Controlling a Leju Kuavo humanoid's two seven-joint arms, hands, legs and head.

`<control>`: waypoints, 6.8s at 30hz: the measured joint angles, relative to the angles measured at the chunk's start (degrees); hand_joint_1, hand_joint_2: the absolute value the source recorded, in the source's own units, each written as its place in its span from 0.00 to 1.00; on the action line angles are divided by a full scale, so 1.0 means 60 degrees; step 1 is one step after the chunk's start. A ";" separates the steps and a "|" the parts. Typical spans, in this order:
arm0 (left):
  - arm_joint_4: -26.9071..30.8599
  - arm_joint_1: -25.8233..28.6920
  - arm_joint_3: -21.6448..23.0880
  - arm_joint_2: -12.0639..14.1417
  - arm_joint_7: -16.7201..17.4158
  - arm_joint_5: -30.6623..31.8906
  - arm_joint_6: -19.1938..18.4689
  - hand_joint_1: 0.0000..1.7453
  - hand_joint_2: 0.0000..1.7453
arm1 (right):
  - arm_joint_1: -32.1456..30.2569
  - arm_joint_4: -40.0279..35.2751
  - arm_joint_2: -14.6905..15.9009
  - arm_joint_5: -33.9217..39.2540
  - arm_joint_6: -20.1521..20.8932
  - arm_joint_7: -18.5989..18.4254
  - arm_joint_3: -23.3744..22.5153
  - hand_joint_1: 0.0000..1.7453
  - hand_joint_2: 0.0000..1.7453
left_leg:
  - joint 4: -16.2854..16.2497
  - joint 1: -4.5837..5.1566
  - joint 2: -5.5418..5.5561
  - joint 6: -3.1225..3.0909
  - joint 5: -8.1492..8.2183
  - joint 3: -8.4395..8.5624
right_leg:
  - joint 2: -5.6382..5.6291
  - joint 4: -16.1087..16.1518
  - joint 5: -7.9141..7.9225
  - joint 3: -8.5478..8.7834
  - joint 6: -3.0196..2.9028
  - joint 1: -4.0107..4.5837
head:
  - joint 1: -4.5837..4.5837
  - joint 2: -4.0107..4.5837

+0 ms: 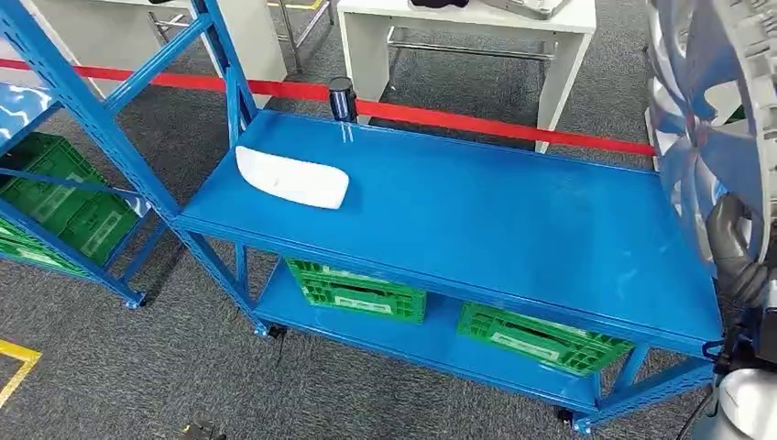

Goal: Take the parts from the cabinet and place them on the table.

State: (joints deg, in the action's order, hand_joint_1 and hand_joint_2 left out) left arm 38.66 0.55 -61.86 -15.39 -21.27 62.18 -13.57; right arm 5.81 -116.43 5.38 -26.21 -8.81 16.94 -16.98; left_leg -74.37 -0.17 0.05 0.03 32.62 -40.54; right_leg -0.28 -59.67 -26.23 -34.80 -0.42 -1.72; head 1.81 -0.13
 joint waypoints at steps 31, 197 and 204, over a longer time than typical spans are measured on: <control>-0.0265 0.0157 -0.0138 0.0149 -0.0364 -0.0164 -0.0008 0.00 1.00 | 0.0225 0.0266 -0.0018 0.0007 0.0022 -0.0087 0.0364 0.98 1.00 | 0.0126 0.0008 -0.0005 -0.0027 0.0030 0.0123 | 0.0009 -0.0087 0.0032 -0.0140 -0.0062 0.0004 | 0.0018 0.0000; -0.0521 0.0104 -0.0171 0.0208 -0.0437 -0.0371 -0.0011 0.00 1.00 | 0.0880 0.0882 -0.0066 0.0776 0.0525 -0.0397 0.0233 0.98 1.00 | 0.3295 0.0170 -0.0065 -0.0556 -0.1565 0.1257 | 0.0054 -0.2522 -0.1088 -0.1203 0.0164 0.0025 | 0.0073 0.0000; -0.0444 0.0099 -0.0175 0.0175 -0.0426 -0.0393 -0.0037 0.00 1.00 | 0.0951 0.1020 -0.0073 0.0780 0.0521 -0.0386 0.0262 0.98 1.00 | 0.2712 0.0184 -0.0031 -0.0301 -0.1742 0.0576 | 0.0011 0.0198 -0.0492 0.0599 0.0288 0.0009 | 0.0094 0.0000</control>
State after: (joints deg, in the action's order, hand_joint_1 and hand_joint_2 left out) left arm 36.00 1.15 -62.90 -14.34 -23.82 59.82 -13.79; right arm 11.52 -110.31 4.94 -21.53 -5.68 14.62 -15.41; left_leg -58.10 0.93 -0.14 -1.78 22.17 -37.08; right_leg -0.22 -58.48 -29.18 -31.20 1.31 -1.66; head 2.38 -0.13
